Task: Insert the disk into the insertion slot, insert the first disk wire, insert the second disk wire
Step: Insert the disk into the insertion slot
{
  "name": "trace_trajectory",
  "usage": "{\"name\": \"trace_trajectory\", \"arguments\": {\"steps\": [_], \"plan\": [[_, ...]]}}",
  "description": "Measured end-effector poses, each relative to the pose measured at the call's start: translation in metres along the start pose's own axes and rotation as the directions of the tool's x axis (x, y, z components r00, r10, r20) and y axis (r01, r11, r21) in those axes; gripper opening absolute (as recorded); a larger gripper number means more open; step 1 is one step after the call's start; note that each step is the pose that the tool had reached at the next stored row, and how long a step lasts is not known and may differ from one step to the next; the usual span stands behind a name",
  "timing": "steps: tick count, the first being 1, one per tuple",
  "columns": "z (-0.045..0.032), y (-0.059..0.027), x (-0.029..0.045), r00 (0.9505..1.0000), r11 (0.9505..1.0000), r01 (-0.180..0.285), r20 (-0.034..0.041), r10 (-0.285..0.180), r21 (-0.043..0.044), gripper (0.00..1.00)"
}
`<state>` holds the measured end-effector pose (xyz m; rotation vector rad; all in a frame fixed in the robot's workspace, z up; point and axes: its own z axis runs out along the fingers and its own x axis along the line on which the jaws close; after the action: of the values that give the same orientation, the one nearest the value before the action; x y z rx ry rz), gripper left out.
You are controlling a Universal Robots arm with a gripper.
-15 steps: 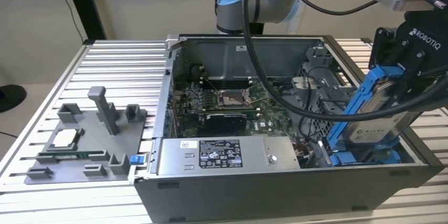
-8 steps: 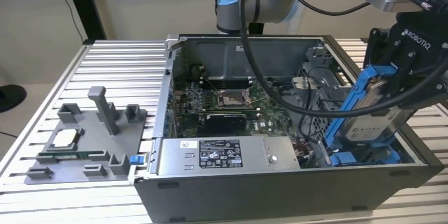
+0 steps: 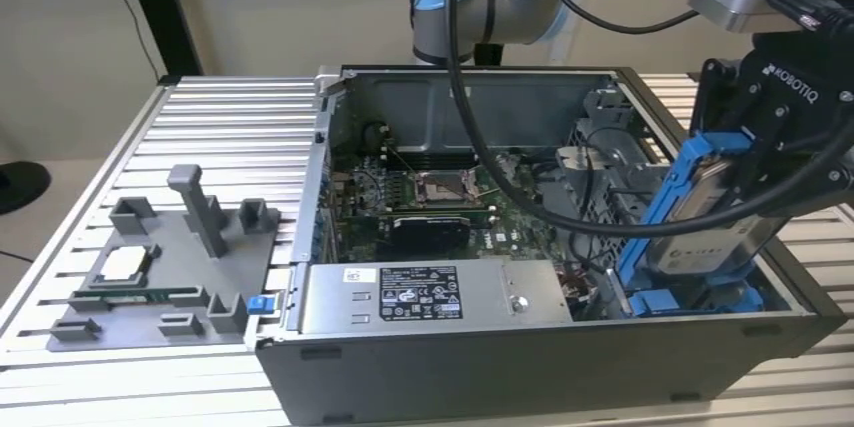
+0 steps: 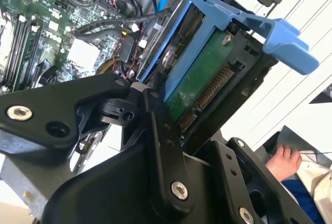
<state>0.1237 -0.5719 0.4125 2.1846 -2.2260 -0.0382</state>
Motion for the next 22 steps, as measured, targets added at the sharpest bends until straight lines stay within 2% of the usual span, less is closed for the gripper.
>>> {"name": "trace_trajectory", "arguments": {"steps": [10, 16, 20, 22], "plan": [[0.0045, -0.0004, 0.0006, 1.0, 1.0, 0.0, 0.0002, 0.0, -0.0001, 0.0], [0.0145, -0.0013, 0.0005, 1.0, 1.0, 0.0, 0.001, 0.0, -0.0001, 0.0], [0.0178, -0.0033, -0.0002, 1.0, 1.0, 0.0, 0.0091, 0.0, -0.0002, 0.0], [0.0184, -0.0034, -0.0009, 0.9998, 1.0, 0.0, 0.0183, 0.0, -0.0003, 0.0]]}}
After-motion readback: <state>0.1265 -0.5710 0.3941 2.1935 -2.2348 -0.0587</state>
